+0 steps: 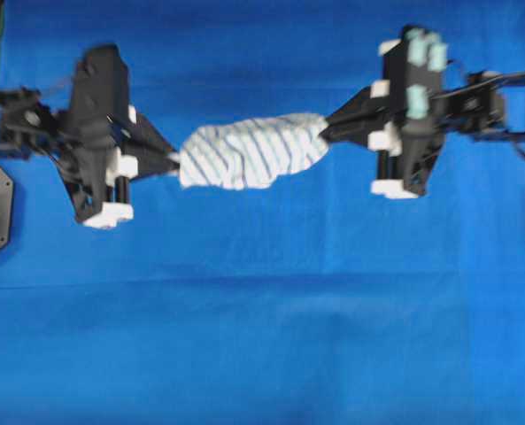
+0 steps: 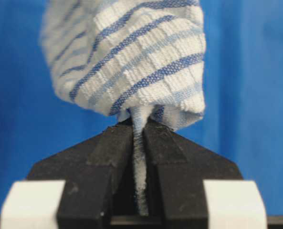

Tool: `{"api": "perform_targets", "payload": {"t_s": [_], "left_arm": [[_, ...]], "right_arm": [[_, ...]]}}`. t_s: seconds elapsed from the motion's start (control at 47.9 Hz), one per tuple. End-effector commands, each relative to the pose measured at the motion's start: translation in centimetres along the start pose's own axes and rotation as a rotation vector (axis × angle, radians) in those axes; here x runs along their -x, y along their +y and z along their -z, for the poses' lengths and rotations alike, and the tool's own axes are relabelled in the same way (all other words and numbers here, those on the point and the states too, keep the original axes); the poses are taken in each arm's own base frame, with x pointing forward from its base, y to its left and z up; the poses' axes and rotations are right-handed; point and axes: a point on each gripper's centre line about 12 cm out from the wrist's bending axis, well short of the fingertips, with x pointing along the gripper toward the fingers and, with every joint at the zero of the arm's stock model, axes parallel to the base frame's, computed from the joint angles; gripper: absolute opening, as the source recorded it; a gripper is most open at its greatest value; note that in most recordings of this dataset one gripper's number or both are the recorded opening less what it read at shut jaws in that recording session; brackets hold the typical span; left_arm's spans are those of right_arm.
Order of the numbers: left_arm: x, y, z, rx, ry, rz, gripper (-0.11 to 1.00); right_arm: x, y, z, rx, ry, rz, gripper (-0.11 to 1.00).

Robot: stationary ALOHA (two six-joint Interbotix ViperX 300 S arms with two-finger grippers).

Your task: Lift the towel with both arms.

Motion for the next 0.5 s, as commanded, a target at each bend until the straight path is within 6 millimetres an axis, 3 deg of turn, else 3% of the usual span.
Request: {"api": "perform_targets", "payload": {"t_s": [0.0, 0.292, 0.48], "left_arm": [[1.4, 0.3, -3.0, 0.005, -0.068, -0.009, 0.02], [3.3, 0.3, -7.5, 0.001, -0.144, -0.013, 0.02], [5.0, 0.1, -10.1, -0.003, -0.177, -0.010, 0.02]], "right_arm": [[2.5, -0.4, -2.9, 0.009, -0.067, 0.015, 0.03], [7.6, -1.3, -7.5, 0.051, -0.149, 0.061, 0.03], [9.6, -1.7, -9.5, 0.058, -0.187, 0.078, 0.04]]}}
